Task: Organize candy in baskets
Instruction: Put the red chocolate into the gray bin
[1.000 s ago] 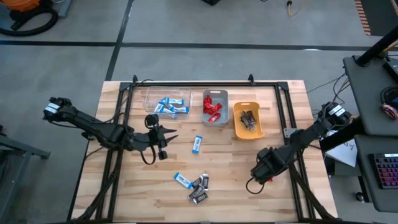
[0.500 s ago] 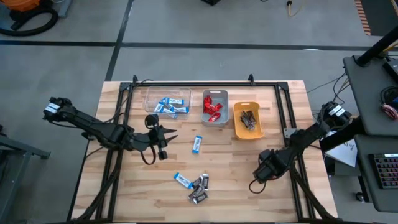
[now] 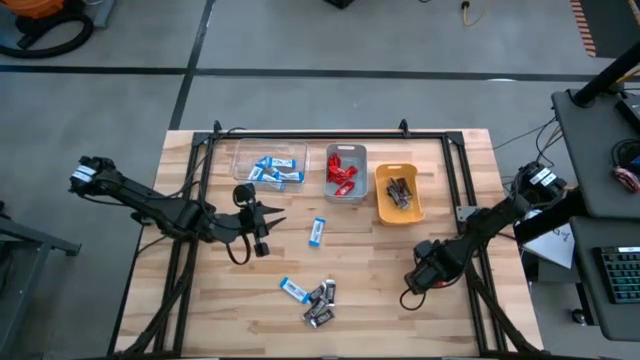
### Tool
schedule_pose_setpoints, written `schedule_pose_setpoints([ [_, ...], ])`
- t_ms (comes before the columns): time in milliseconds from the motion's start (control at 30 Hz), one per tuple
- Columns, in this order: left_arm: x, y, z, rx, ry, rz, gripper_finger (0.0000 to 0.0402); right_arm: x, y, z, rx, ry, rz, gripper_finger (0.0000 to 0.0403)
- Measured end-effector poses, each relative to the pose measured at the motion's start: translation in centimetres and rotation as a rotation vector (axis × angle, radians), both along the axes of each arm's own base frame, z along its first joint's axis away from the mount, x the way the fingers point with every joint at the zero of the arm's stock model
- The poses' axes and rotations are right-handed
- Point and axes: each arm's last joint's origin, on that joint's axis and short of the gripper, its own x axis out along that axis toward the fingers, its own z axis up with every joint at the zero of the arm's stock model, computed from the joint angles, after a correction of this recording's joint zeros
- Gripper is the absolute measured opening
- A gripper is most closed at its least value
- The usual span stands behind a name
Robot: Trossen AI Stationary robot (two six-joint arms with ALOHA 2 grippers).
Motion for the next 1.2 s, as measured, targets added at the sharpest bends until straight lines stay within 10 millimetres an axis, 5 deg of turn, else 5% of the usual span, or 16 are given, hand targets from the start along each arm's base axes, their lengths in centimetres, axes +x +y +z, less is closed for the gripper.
schedule_pose_setpoints([
  [267, 0.0, 0.0, 0.0, -0.001, -0.002, 0.0, 0.0077, 0.5, 0.3, 1.0, 0.032, -0.042, 0.03, 0.0047],
  [667, 0.0, 0.0, 0.0, -0.013, -0.01, 0.004, 0.0077, 2.0, 0.5, 4.5, 0.017, -0.269, 0.081, 0.0042],
  [933, 0.0, 0.0, 0.1, -0.02, -0.014, 0.006, 0.0077, 5.3, -0.7, 6.8, -0.071, -0.548, 0.216, 0.004],
  [1200, 0.0, 0.0, 0.1, -0.024, -0.015, 0.007, 0.0077, 9.3, -4.0, 8.5, -0.204, -0.8, 0.415, 0.0039],
])
